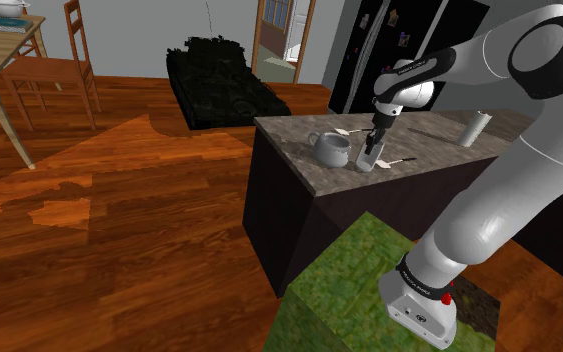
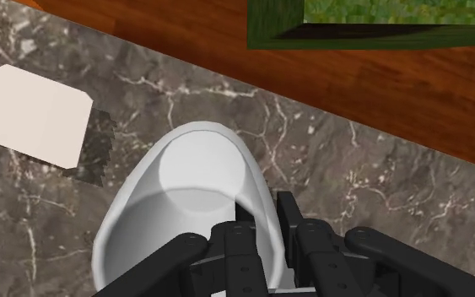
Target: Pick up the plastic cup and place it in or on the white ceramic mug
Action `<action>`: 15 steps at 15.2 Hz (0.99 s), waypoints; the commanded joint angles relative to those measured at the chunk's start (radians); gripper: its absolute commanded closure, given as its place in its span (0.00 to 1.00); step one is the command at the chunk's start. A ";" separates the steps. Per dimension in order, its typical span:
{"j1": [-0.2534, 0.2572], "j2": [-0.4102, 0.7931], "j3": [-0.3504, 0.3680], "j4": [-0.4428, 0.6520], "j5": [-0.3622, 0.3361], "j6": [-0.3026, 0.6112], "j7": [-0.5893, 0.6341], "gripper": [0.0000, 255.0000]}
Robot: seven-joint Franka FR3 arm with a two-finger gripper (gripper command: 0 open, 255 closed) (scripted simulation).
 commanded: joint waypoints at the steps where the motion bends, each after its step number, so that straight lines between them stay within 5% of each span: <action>1: 0.000 0.001 0.000 -0.001 0.000 0.000 0.000 1.00; 15: -0.003 -0.083 0.020 0.082 -0.049 -0.153 0.041 1.00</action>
